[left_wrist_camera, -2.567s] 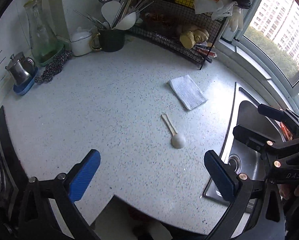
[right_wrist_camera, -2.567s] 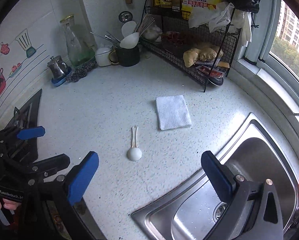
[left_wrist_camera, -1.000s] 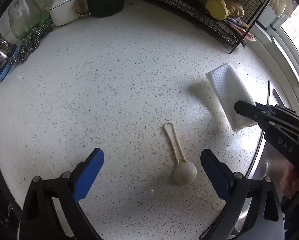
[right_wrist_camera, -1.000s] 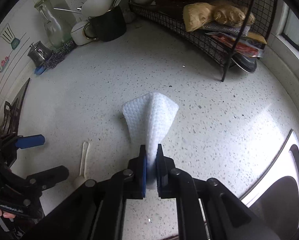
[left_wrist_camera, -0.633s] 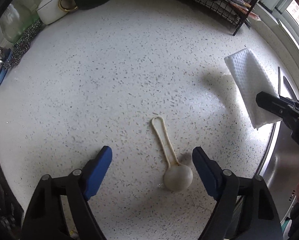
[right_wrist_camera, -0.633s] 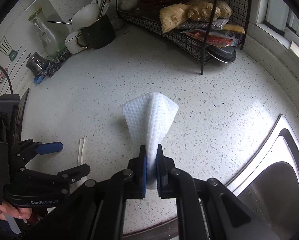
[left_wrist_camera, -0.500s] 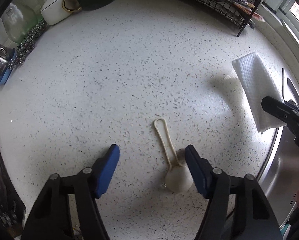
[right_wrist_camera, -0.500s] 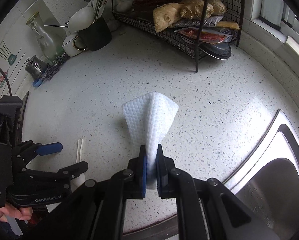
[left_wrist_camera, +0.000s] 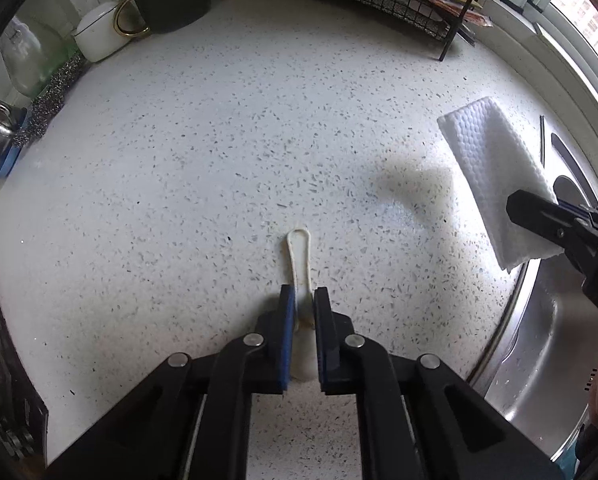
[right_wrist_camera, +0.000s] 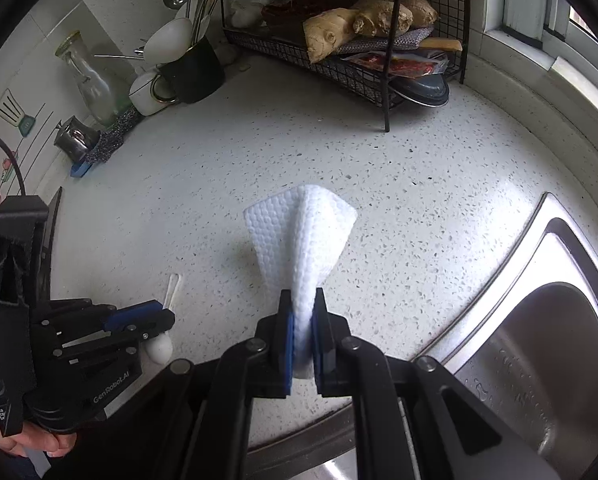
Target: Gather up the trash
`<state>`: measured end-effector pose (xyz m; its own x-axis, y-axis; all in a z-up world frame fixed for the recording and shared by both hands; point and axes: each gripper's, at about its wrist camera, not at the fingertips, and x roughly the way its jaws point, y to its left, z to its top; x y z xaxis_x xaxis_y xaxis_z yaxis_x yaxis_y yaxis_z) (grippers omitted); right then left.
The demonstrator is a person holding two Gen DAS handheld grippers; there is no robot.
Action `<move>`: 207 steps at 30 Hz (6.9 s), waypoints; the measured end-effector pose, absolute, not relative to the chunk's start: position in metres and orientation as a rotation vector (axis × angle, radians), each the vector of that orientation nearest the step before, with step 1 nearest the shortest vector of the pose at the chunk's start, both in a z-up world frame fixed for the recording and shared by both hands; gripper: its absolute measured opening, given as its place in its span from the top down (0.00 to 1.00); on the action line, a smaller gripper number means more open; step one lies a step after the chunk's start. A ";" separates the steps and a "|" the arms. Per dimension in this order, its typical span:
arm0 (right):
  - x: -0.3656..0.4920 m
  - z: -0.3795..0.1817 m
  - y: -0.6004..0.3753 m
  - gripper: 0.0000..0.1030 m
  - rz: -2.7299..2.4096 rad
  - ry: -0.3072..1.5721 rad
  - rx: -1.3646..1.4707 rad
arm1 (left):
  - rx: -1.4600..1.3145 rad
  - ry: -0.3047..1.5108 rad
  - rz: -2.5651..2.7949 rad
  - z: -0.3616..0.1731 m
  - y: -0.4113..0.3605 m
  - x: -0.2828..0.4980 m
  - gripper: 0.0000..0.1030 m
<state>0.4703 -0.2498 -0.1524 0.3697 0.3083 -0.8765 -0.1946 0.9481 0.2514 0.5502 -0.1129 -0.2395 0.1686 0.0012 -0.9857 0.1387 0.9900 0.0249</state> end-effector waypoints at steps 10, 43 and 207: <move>0.444 -0.128 -0.223 0.93 0.315 1.109 0.084 | 0.116 1.309 -0.126 -0.184 -0.088 0.520 0.92; 0.223 -0.103 -0.043 0.93 0.164 1.045 0.121 | 0.233 1.237 -0.373 -0.143 0.100 0.307 0.92; -0.009 -0.005 -0.001 0.01 0.065 0.672 0.032 | 0.194 0.769 -0.347 0.030 0.187 0.054 0.00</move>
<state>-0.0087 -0.0014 -0.0047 0.7807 0.0706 -0.6209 -0.0498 0.9975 0.0508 0.0539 0.1873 0.0302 0.6656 -0.2355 -0.7081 0.3753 0.9258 0.0449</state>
